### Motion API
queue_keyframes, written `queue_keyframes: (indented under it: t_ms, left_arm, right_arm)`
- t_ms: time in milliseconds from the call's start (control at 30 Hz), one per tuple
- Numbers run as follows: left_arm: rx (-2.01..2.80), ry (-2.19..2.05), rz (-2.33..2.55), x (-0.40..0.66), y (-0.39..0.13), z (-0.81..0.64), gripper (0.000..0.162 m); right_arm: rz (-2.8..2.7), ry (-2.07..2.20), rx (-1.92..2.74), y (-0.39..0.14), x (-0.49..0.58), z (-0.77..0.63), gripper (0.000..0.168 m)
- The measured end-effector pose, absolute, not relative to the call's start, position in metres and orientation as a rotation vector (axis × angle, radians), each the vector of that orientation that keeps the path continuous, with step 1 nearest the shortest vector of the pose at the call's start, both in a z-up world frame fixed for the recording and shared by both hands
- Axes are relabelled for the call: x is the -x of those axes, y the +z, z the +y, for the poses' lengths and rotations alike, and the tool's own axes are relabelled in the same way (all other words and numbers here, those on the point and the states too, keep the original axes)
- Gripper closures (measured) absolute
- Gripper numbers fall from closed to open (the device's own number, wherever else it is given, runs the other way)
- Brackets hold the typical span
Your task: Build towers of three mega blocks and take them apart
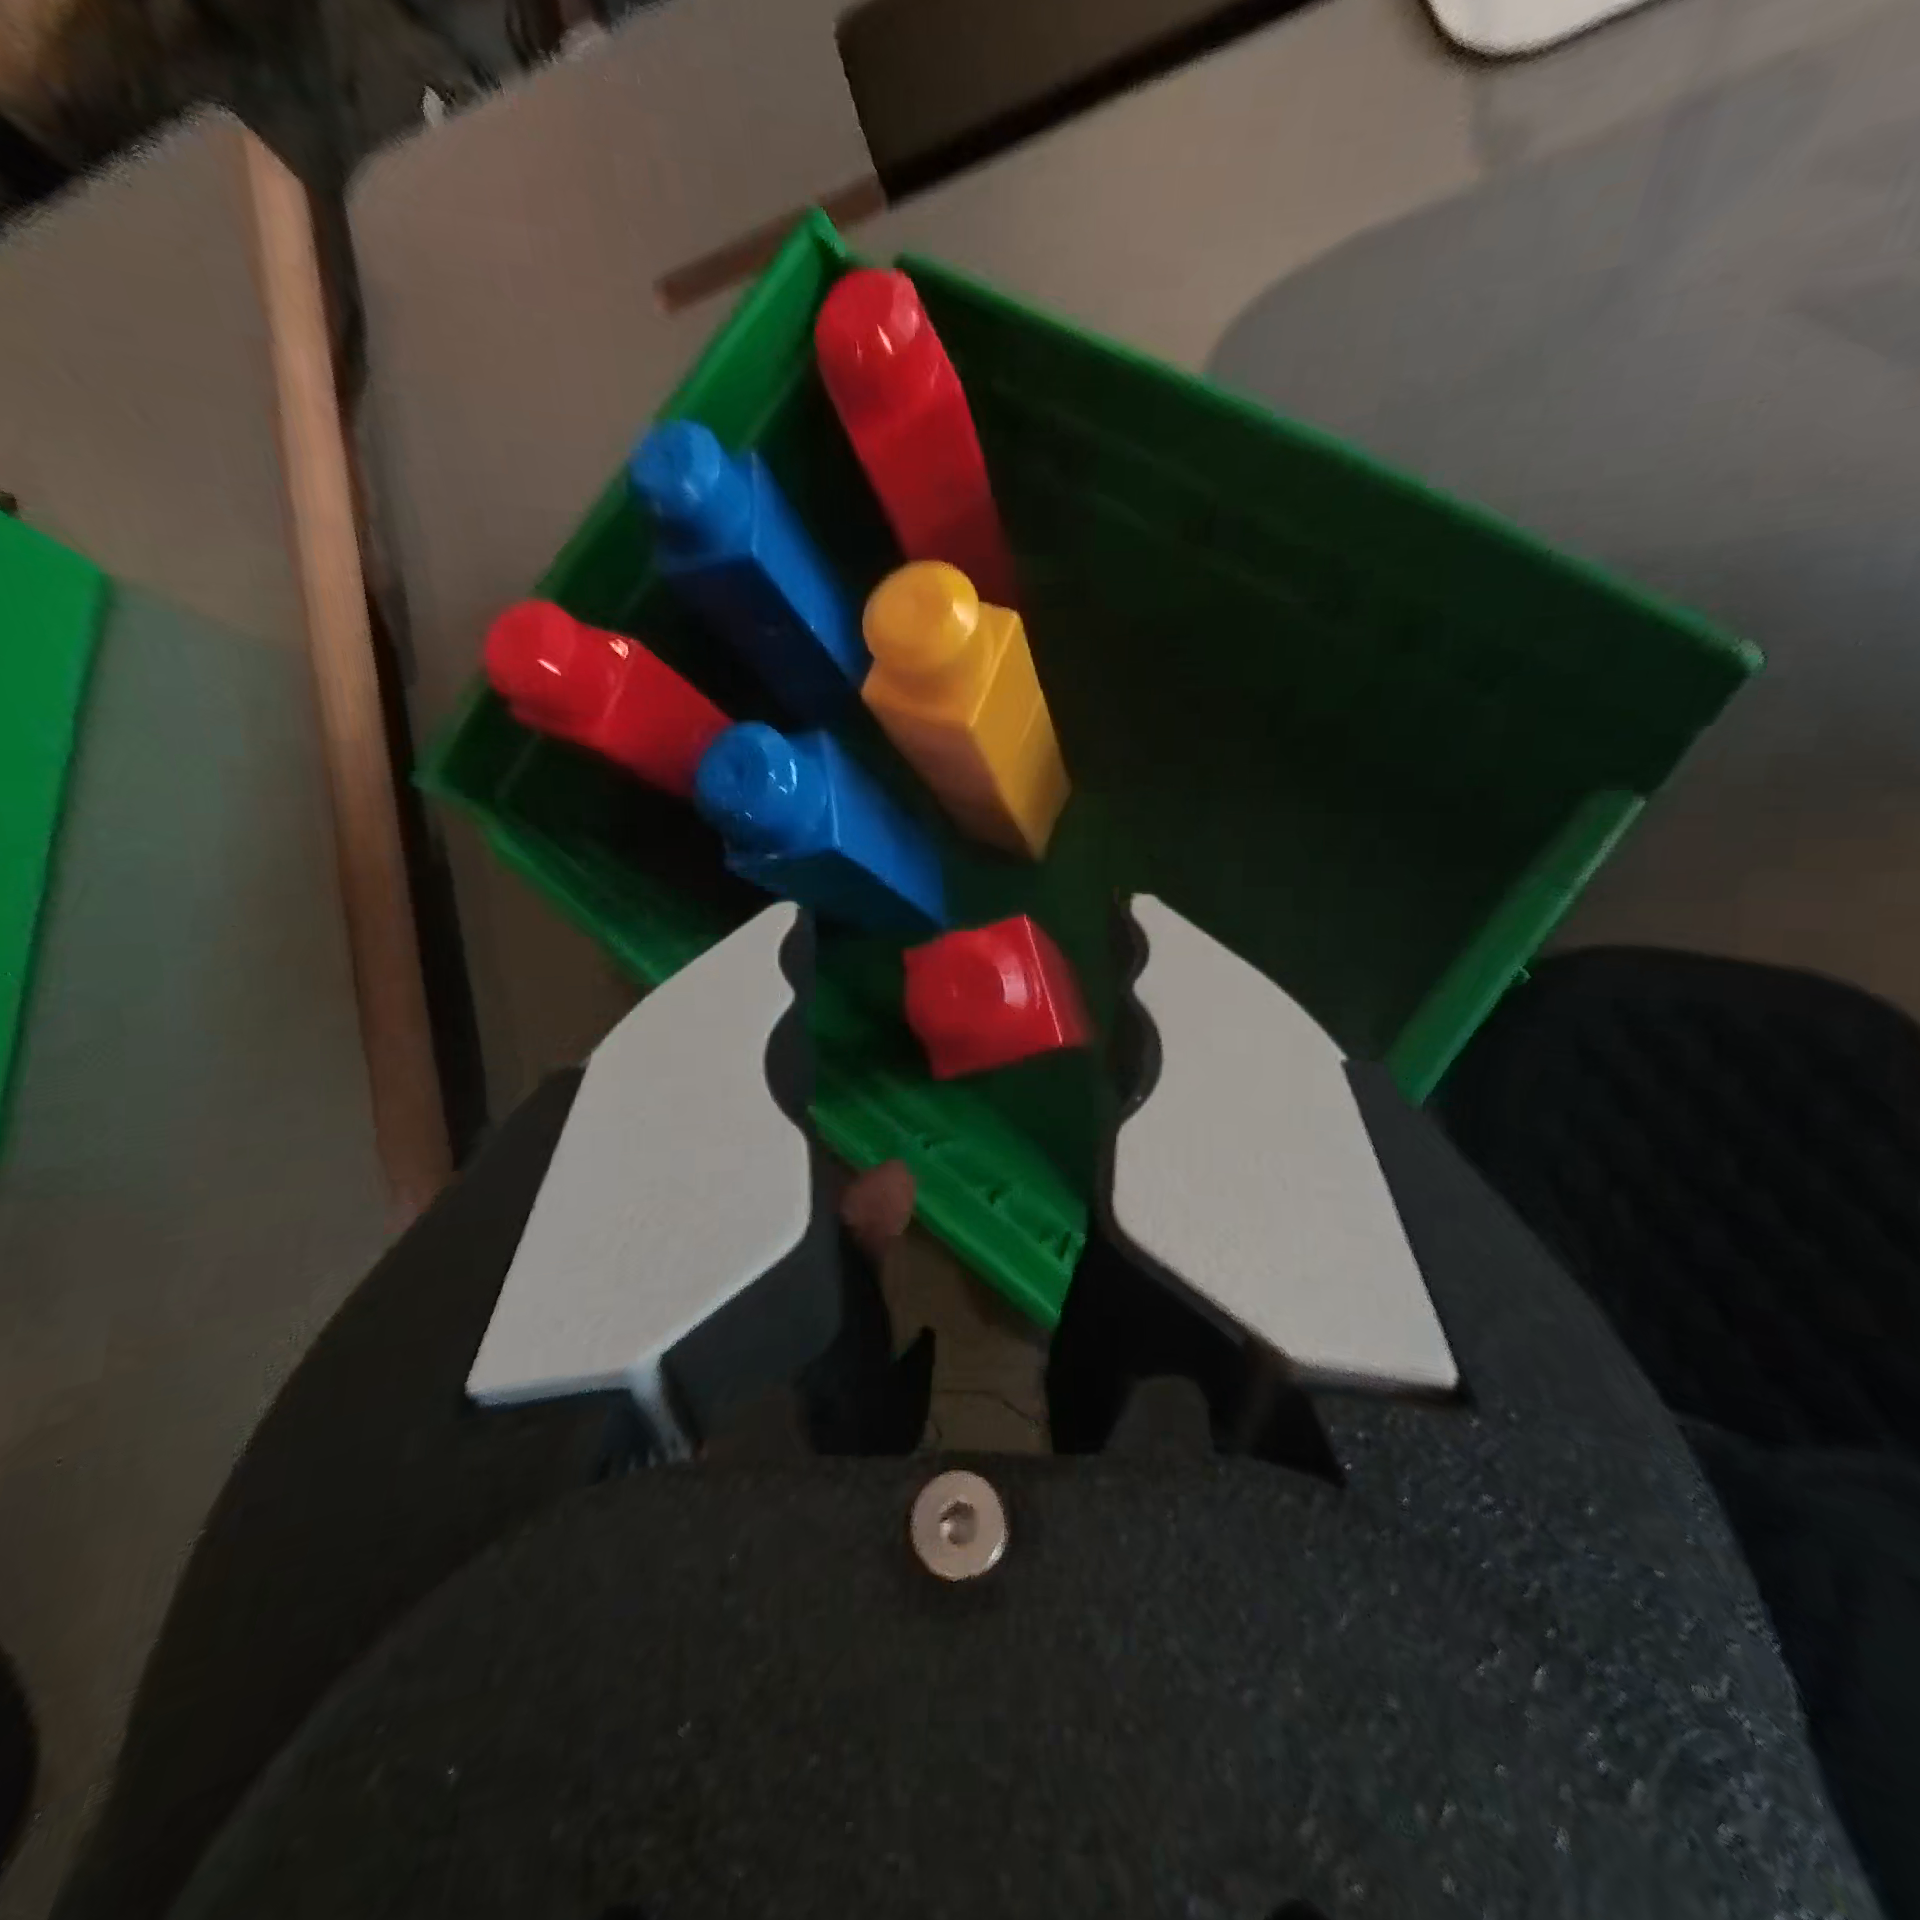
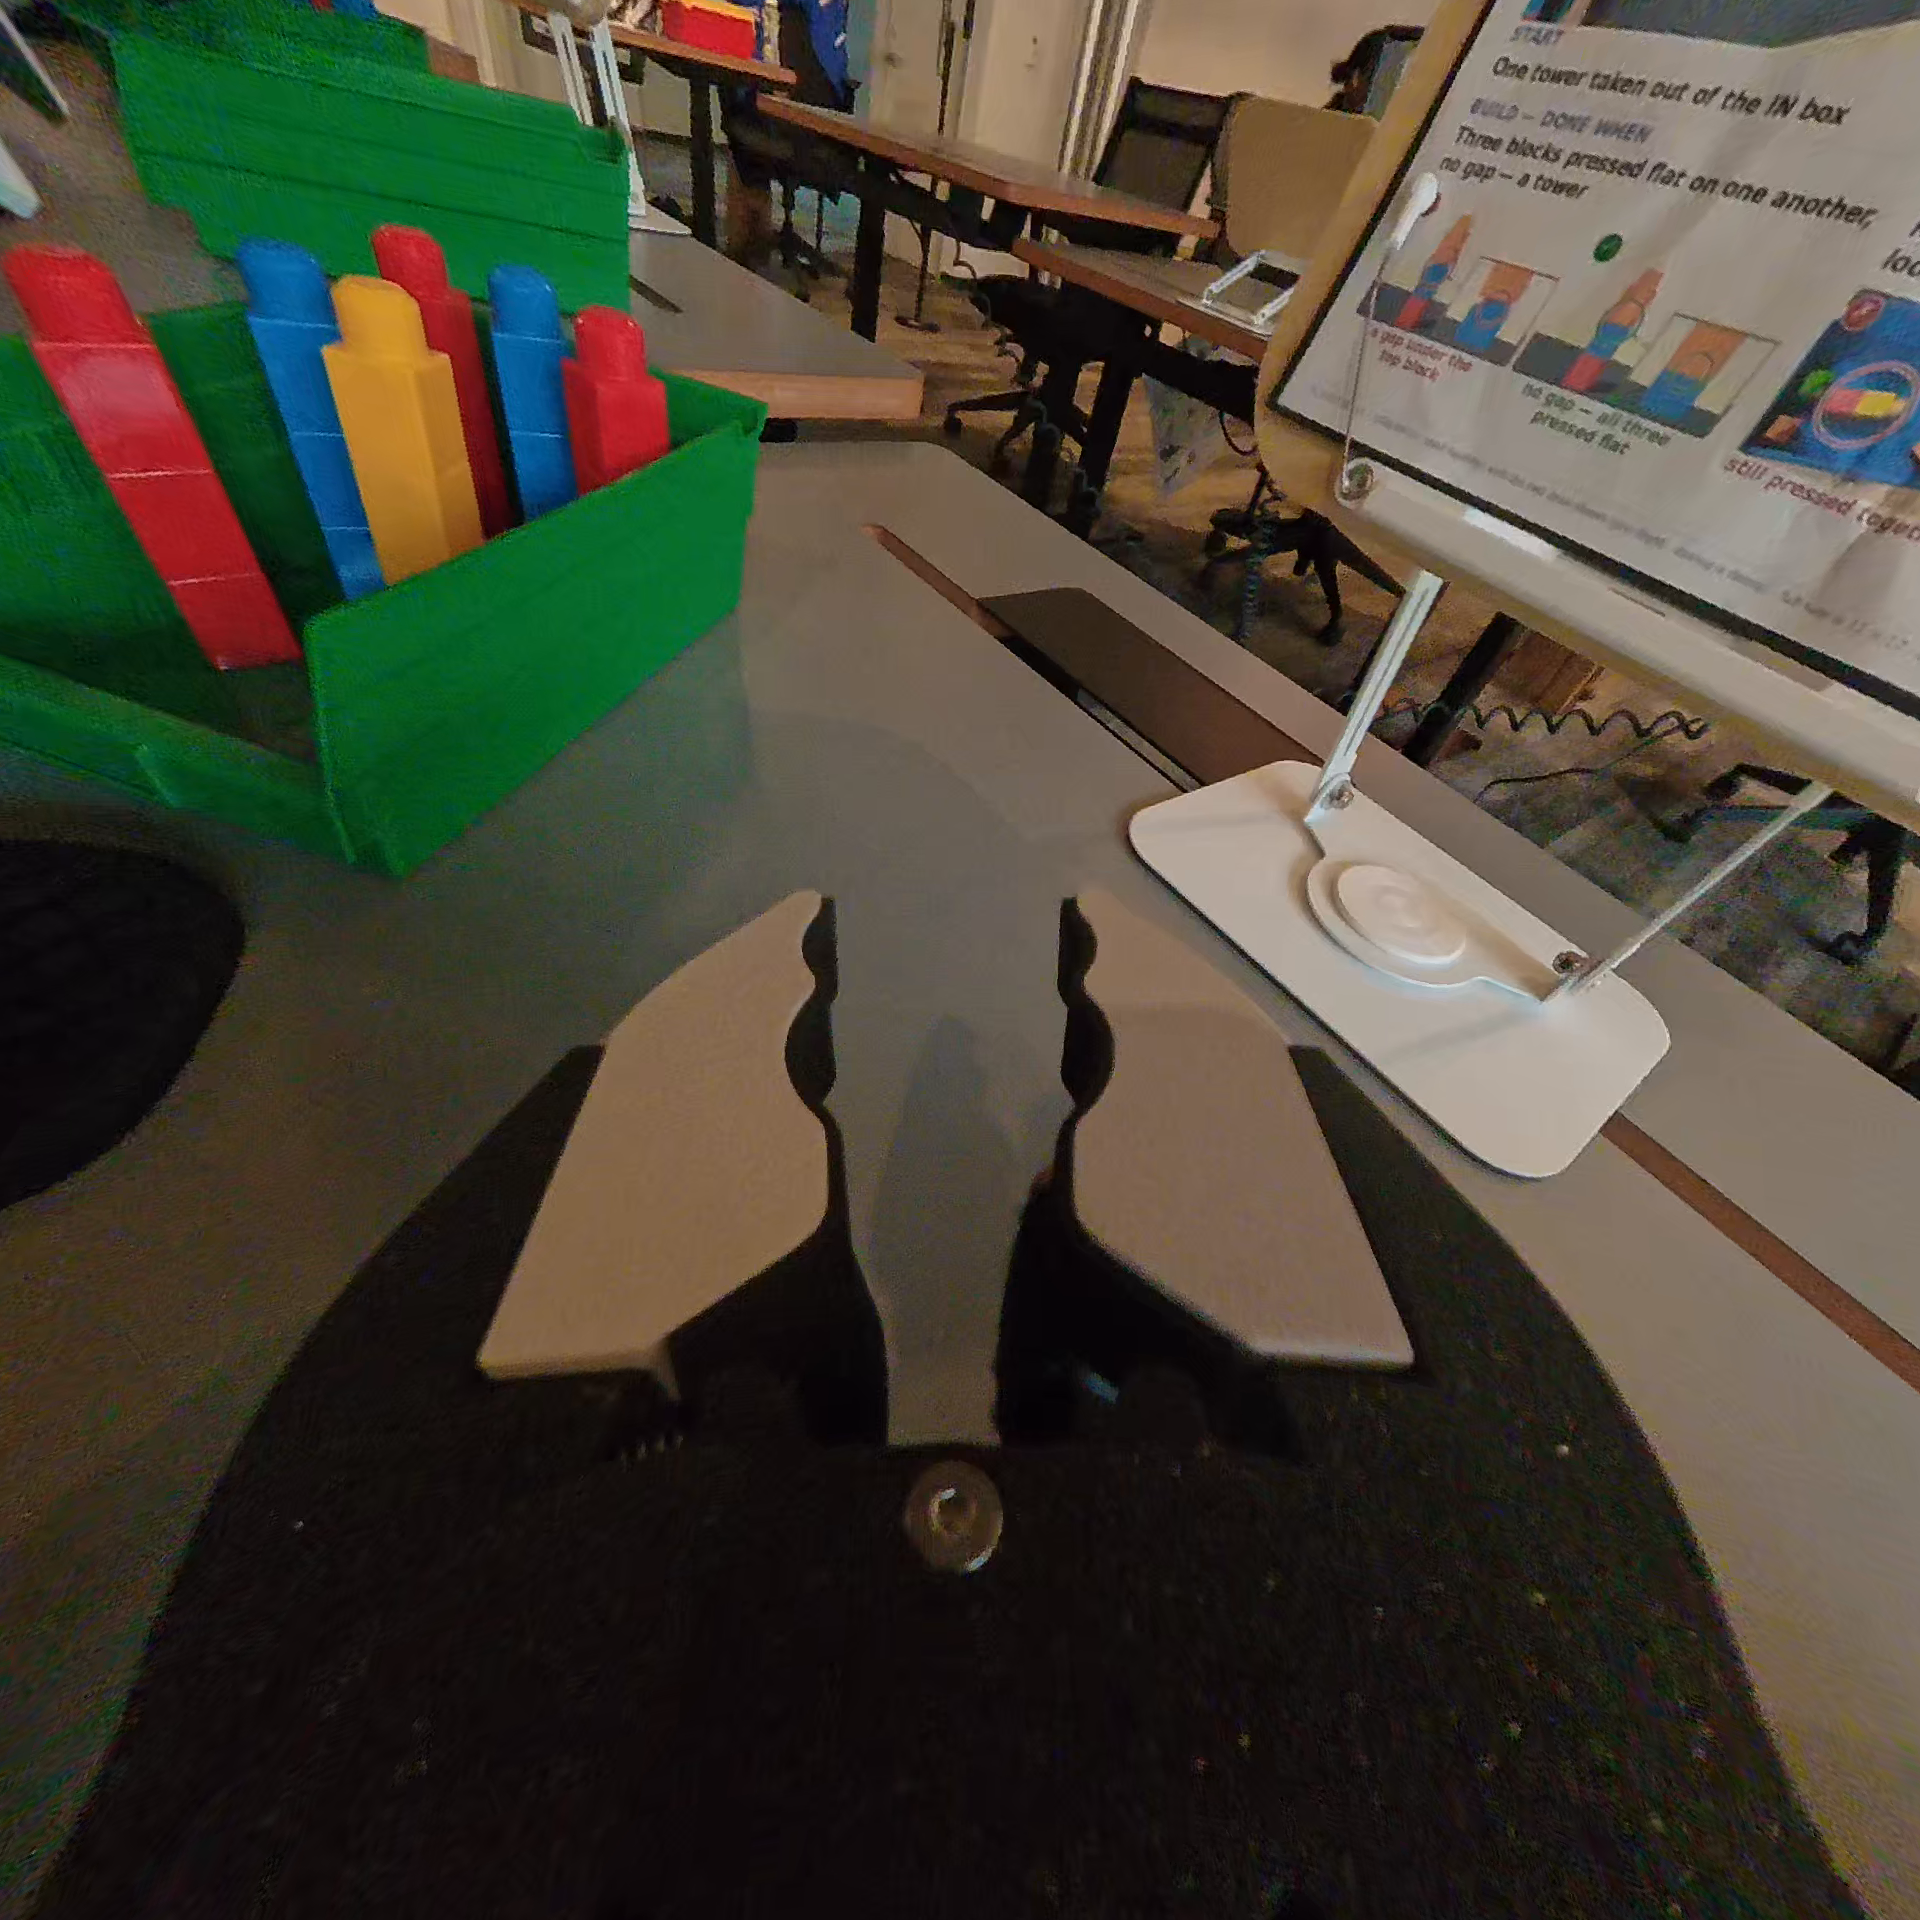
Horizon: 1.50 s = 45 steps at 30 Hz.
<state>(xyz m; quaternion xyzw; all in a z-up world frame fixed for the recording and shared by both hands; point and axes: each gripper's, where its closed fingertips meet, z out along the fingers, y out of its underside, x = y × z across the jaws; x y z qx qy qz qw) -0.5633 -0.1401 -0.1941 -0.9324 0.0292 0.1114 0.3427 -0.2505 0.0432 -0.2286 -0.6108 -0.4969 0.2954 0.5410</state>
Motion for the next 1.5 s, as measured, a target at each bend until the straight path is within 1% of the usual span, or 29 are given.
queue_keyframes:
  t_ms: [300,433,500,633,767,900,1000,1067,1133,1233,1333,1500]
  left_arm:
    - [2.670,0.166,0.083,0.566,-0.242,-0.150,0.103]
    - [2.745,0.136,0.072,0.571,-0.257,-0.153,0.112]
    - [2.769,0.113,0.058,0.573,-0.262,-0.155,0.122]
    - [2.752,0.110,0.026,0.577,-0.260,-0.156,0.125]
    - [2.623,0.100,0.063,0.571,-0.241,-0.151,0.125]
    - [2.401,0.119,0.211,0.552,-0.205,-0.136,0.125]
    - [2.186,0.098,0.332,0.529,-0.169,-0.124,0.125]
    - [2.068,0.063,0.397,0.512,-0.149,-0.119,0.125]
    - [1.982,0.034,0.448,0.497,-0.134,-0.117,0.125]
    - [1.887,-0.009,0.503,0.478,-0.116,-0.113,0.126]
    - [1.822,-0.059,0.559,0.459,-0.104,-0.110,0.125]
    - [1.733,-0.132,0.649,0.433,-0.090,-0.110,0.125]
  right_arm:
    - [-1.224,0.650,1.454,-0.236,0.251,0.042,0.128]
    - [-1.244,0.636,1.451,-0.238,0.252,0.041,0.129]
    - [-1.246,0.633,1.450,-0.238,0.253,0.041,0.129]
    - [-1.257,0.639,1.456,-0.240,0.253,0.040,0.129]
    - [-1.294,0.648,1.439,-0.239,0.259,0.033,0.129]
    - [-1.344,0.712,1.374,-0.227,0.275,0.014,0.127]
    - [-1.390,0.756,1.252,-0.206,0.298,-0.010,0.120]
    - [-1.418,0.746,1.133,-0.190,0.317,-0.029,0.112]
    - [-1.425,0.697,1.012,-0.172,0.339,-0.045,0.106]
    - [-1.436,0.556,0.860,-0.157,0.374,-0.067,0.103]
    - [-1.404,0.378,0.718,-0.149,0.403,-0.075,0.105]
    - [-1.303,0.204,0.629,-0.143,0.427,-0.066,0.108]
